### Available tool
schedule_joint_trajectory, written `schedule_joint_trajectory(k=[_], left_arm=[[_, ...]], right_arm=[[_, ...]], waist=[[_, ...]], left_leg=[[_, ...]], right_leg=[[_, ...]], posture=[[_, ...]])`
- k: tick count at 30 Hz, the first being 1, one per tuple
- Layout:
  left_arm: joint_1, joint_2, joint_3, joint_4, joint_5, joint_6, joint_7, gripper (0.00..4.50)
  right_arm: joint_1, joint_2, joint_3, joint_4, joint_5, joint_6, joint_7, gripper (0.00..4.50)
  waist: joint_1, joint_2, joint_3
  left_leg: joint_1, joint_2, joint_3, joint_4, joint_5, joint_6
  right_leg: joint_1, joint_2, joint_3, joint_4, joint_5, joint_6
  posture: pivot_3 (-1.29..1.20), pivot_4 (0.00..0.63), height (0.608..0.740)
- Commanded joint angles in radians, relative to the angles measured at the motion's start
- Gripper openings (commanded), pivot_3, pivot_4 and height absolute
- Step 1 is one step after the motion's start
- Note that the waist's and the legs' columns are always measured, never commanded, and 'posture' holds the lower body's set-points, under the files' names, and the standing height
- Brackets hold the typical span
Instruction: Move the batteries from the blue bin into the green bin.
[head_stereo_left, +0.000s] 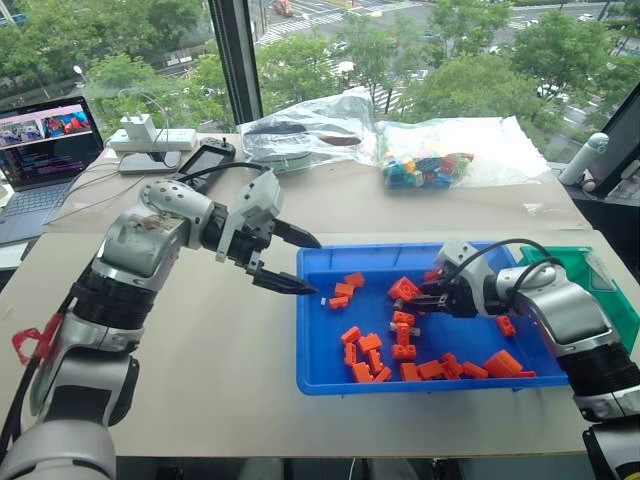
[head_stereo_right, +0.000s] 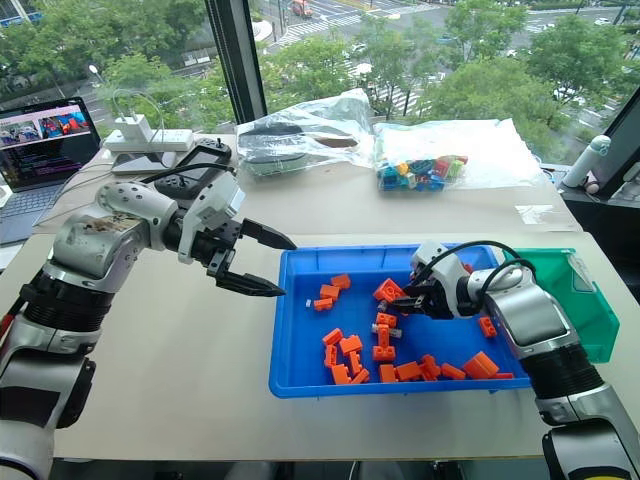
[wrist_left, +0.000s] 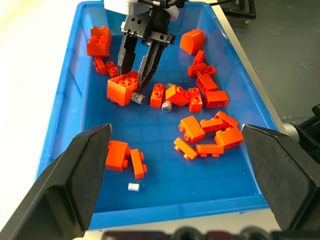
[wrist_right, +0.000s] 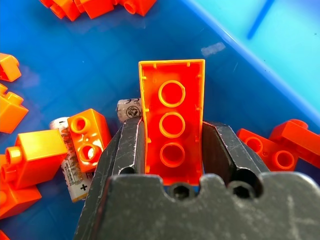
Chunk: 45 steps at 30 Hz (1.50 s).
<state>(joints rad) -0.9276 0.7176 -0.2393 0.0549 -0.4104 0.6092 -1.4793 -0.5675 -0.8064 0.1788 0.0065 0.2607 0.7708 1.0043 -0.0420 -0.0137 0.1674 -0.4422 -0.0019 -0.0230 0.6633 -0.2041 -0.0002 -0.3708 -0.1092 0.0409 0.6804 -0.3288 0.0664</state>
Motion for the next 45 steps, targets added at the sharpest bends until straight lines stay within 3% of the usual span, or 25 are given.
schedule_joint_trajectory(k=[1, 8, 13, 15, 21, 22, 28, 34, 45], left_arm=[[-0.007, 0.002, 0.02, -0.012, 0.0, -0.022, -0.002, 4.5], [-0.009, -0.007, 0.015, -0.005, 0.007, -0.037, -0.007, 4.5], [-0.017, -0.021, 0.007, 0.013, 0.018, -0.054, -0.017, 4.5], [-0.018, -0.02, -0.004, 0.02, 0.033, -0.067, -0.024, 4.5], [-0.021, -0.026, -0.006, 0.046, 0.055, -0.099, -0.034, 4.5], [-0.018, -0.027, -0.006, 0.048, 0.059, -0.104, -0.035, 4.5], [-0.019, -0.032, -0.003, 0.048, 0.067, -0.109, -0.033, 4.5], [-0.011, -0.031, 0.002, 0.053, 0.086, -0.129, -0.022, 4.5], [-0.004, -0.024, 0.012, 0.036, 0.086, -0.121, -0.014, 4.5]], right_arm=[[-0.048, -0.056, -0.101, -0.039, 0.032, 0.02, 0.007, 1.36], [0.07, -0.283, -0.163, -0.084, -0.008, 0.012, 0.045, 1.36], [0.123, -0.284, -0.196, -0.095, -0.001, 0.029, 0.002, 1.36], [0.11, -0.267, -0.2, -0.11, 0.008, 0.054, -0.019, 2.38], [0.069, -0.31, -0.128, -0.153, -0.087, -0.007, -0.045, 4.32], [0.053, -0.299, -0.116, -0.173, -0.083, 0.004, -0.044, 4.45], [-0.034, -0.133, -0.056, -0.284, 0.016, 0.098, -0.029, 4.45], [-0.065, -0.006, 0.024, -0.192, -0.02, 0.085, -0.071, 4.45], [-0.08, 0.034, 0.066, -0.022, -0.076, 0.053, -0.079, 4.45]], waist=[[0.0, 0.0, 0.0], [0.016, 0.0, 0.0], [0.005, 0.0, 0.0], [-0.002, 0.0, 0.0], [0.001, 0.0, 0.0], [0.002, 0.0, 0.0], [-0.004, 0.0, 0.0], [0.005, 0.0, 0.0], [-0.002, 0.0, 0.0]], left_leg=[[0.0, 0.0, 0.0, 0.0, 0.0, 0.0], [0.0, 0.0, 0.0, 0.0, 0.0, 0.0], [0.0, 0.0, 0.001, 0.0, 0.0, 0.0], [0.0, 0.0, 0.001, 0.0, 0.0, 0.0], [0.0, 0.0, 0.001, 0.0, 0.0, 0.0], [0.0, 0.0, 0.001, 0.0, 0.0, 0.0], [0.0, 0.001, 0.0, 0.0, 0.0, 0.0], [0.0, 0.0, 0.0, 0.0, 0.0, 0.0], [0.0, 0.0, -0.001, 0.0, 0.0, 0.0]], right_leg=[[0.0, 0.0, 0.0, 0.0, 0.0, 0.0], [0.0, 0.0, 0.0, 0.0, 0.0, 0.0], [0.0, 0.0, 0.001, -0.001, 0.0, 0.0], [0.0, 0.0, 0.001, -0.001, 0.0, 0.0], [0.0, 0.0, 0.0, -0.001, 0.0, 0.0], [0.0, 0.0, 0.001, 0.0, 0.0, 0.0], [0.0, 0.001, 0.0, 0.0, 0.0, 0.0], [0.0, 0.0, 0.0, 0.0, 0.0, 0.0], [0.0, 0.0, 0.0, 0.0, 0.0, 0.0]], posture=[[0.0, 0.15, 0.737], [0.0, 0.15, 0.737], [0.0, 0.15, 0.737], [0.0, 0.15, 0.737], [0.0, 0.15, 0.737], [0.0, 0.15, 0.737], [0.0, 0.15, 0.737], [0.0, 0.15, 0.737], [0.0, 0.15, 0.737]])
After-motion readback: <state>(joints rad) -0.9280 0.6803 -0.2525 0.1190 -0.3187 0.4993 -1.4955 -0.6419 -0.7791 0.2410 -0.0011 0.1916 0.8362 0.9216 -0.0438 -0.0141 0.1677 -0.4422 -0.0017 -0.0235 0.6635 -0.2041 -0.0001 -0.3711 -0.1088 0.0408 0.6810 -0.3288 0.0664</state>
